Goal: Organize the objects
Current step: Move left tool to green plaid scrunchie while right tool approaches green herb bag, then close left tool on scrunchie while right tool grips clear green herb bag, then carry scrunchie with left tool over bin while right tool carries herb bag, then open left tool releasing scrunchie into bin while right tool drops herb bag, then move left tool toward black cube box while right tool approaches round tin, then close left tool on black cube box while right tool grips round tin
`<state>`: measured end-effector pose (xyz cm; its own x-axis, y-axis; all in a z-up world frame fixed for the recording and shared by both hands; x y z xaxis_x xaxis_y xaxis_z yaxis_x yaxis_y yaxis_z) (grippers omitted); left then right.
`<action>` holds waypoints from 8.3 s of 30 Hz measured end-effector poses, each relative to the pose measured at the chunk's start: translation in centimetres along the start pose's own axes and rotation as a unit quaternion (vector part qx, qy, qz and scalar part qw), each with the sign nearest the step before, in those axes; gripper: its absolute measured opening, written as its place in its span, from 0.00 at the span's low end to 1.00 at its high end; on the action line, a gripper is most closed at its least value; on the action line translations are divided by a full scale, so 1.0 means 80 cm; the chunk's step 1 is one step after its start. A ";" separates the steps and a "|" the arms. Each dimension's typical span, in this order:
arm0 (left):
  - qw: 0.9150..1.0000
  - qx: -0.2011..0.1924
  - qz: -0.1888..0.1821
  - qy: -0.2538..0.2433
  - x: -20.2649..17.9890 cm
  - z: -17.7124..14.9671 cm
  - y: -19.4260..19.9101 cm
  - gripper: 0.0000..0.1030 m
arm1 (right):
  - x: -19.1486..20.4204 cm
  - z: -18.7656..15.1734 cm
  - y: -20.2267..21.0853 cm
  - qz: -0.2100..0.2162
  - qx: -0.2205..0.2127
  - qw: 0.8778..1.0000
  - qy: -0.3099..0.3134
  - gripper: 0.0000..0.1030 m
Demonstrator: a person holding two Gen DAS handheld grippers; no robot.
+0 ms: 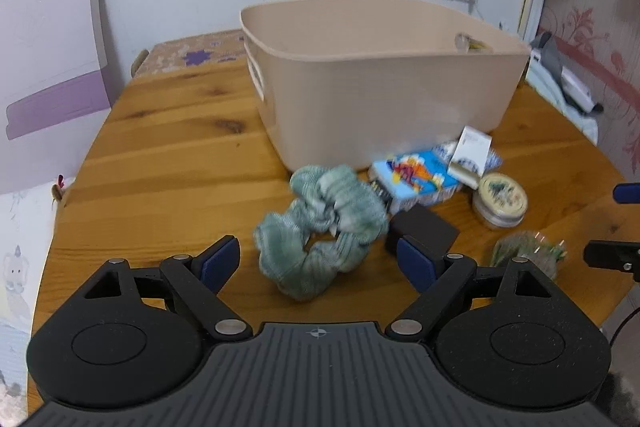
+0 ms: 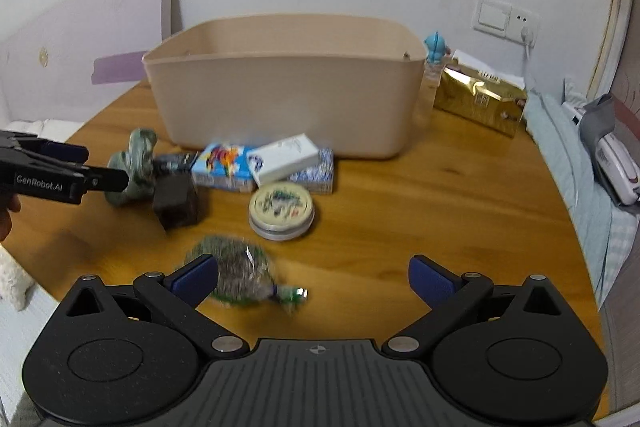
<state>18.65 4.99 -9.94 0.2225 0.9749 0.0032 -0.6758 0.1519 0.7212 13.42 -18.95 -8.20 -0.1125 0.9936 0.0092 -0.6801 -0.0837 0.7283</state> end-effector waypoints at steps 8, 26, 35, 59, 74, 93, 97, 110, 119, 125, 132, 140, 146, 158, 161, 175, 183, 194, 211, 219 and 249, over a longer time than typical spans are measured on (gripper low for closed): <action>1.000 0.016 0.002 -0.008 0.006 -0.016 -0.027 0.85 | 0.010 -0.024 -0.029 0.005 0.032 0.999 0.018 1.00; 1.000 0.014 0.003 -0.009 0.000 0.003 -0.070 0.84 | 0.049 -0.012 -0.078 0.025 0.015 0.999 0.034 1.00; 1.000 0.004 0.002 0.001 -0.004 0.007 -0.071 0.57 | 0.053 -0.007 -0.079 0.030 -0.002 0.999 0.040 0.87; 1.000 -0.020 -0.009 -0.001 -0.006 -0.003 -0.018 0.23 | 0.046 0.005 -0.038 0.052 -0.019 0.998 0.041 0.45; 0.996 -0.086 -0.008 -0.025 -0.020 0.044 0.046 0.23 | 0.015 0.061 0.002 0.021 -0.080 0.996 0.038 0.45; 0.987 -0.157 0.006 -0.032 -0.048 0.159 0.060 0.23 | -0.015 0.193 0.018 0.011 -0.170 0.985 -0.009 0.45; 0.988 -0.149 0.016 -0.025 -0.045 0.177 0.035 0.23 | -0.017 0.206 0.005 0.010 -0.169 0.985 -0.012 0.45; 0.995 -0.089 0.027 -0.022 -0.061 0.208 -0.058 0.23 | -0.026 0.234 -0.069 0.002 -0.129 0.992 -0.009 0.45; 0.998 -0.047 0.041 0.006 -0.048 0.196 -0.092 0.28 | -0.030 0.227 -0.104 0.001 -0.093 0.996 -0.001 0.46; 0.998 -0.057 0.031 0.022 -0.041 0.198 -0.086 0.52 | -0.024 0.225 -0.096 -0.002 -0.089 0.996 0.001 0.61; 0.994 -0.099 0.027 0.037 -0.037 0.202 -0.055 0.73 | -0.026 0.230 -0.073 0.006 -0.108 0.994 -0.021 0.79; 0.990 -0.125 0.040 0.048 -0.030 0.196 -0.019 0.82 | -0.025 0.228 -0.037 -0.003 -0.127 0.992 -0.019 0.91; 0.988 -0.137 0.044 0.051 -0.025 0.181 0.003 0.82 | -0.021 0.210 -0.023 -0.005 -0.128 0.992 -0.011 0.95; 0.989 -0.136 0.051 0.040 -0.025 0.135 0.028 0.85 | -0.026 0.160 -0.005 -0.009 -0.111 0.994 -0.008 0.96; 0.989 -0.128 0.055 0.041 -0.023 0.121 0.025 0.85 | -0.024 0.145 -0.005 -0.006 -0.101 0.995 -0.004 0.96; 0.996 -0.067 0.038 0.052 -0.035 0.042 -0.002 0.85 | -0.028 0.072 -0.031 -0.007 -0.039 0.999 0.014 0.97; 0.998 -0.037 0.021 0.046 -0.050 0.007 -0.015 0.85 | -0.035 0.032 -0.051 -0.013 -0.005 1.000 0.025 0.97; 1.000 -0.013 0.002 0.028 -0.080 -0.011 -0.036 0.85 | -0.035 0.012 -0.070 -0.012 0.018 0.999 0.039 0.97; 0.999 0.003 -0.004 0.052 -0.085 -0.002 -0.072 0.77 | -0.004 0.029 -0.107 0.011 0.020 0.999 0.042 0.92; 1.000 0.000 0.013 0.029 -0.080 0.002 -0.080 0.55 | 0.002 0.036 -0.118 0.026 0.002 0.999 0.035 0.86; 1.000 -0.013 0.012 -0.018 -0.084 -0.010 -0.046 0.48 | -0.001 0.026 -0.086 0.045 -0.016 0.999 0.025 0.49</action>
<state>19.04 -2.00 -13.18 0.2303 0.9720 0.0460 -0.7000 0.1326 0.7017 19.63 -18.32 -11.79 -0.2105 0.9768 0.0387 -0.6885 -0.1762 0.7035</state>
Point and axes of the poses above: each gripper's, at about its wrist camera, not at the fingertips, and y roughly against the way its jaws point, x to its left, z to its top, the point moved 10 cm from there along -y, roughly the way its jaws point, and after that the axes turned 2 degrees about x, right-handed, at the moved point
